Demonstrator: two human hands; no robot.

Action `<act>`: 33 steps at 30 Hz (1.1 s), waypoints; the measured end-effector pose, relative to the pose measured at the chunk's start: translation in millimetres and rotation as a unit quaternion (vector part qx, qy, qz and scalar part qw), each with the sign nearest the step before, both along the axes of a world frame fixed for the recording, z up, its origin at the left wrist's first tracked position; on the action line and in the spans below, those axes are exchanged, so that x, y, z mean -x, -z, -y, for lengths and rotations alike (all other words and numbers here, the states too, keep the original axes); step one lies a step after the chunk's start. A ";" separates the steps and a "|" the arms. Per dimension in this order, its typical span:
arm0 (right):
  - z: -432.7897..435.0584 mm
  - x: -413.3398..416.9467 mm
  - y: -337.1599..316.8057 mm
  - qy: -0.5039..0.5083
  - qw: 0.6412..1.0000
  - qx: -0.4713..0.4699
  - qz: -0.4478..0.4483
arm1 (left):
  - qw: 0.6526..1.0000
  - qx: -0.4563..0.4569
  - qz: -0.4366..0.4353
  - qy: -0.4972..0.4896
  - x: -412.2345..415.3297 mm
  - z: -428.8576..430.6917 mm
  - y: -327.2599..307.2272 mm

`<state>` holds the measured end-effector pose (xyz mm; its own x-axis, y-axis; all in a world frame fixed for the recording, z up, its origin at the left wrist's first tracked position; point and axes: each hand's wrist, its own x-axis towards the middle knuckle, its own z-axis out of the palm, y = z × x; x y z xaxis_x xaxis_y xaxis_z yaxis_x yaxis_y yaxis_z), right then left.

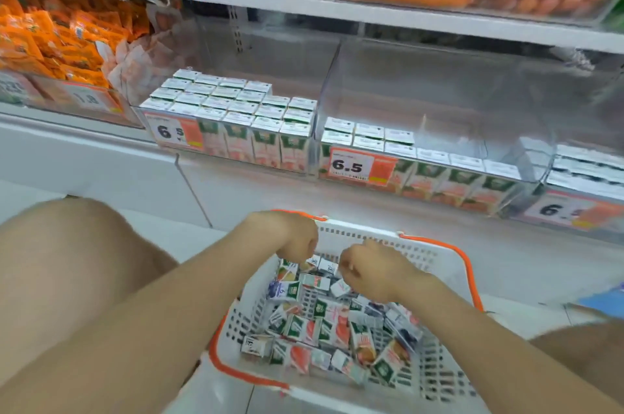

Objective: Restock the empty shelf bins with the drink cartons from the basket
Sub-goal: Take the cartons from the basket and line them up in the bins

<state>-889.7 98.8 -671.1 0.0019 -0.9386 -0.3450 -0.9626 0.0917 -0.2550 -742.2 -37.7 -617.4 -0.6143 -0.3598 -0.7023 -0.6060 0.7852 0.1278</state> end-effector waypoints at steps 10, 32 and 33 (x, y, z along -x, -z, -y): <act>-29.5 26.7 109.4 0.046 0.984 -0.167 -0.041 | 0.996 -0.048 0.028 -0.073 1.6 0.3 150.1; -49.6 28.8 201.4 0.043 0.979 -0.161 -0.117 | 0.992 0.096 0.030 -0.071 -25.9 -11.4 259.3; -49.0 27.4 197.5 0.041 0.980 -0.165 -0.105 | 0.993 0.097 0.029 -0.067 -25.9 -12.1 258.1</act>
<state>-917.1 147.8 -868.6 -0.1717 -0.7702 -0.6143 -0.9767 0.2147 0.0037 -716.3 -25.6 -875.5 -0.5123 -0.5675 -0.6446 -0.7092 0.7028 -0.0551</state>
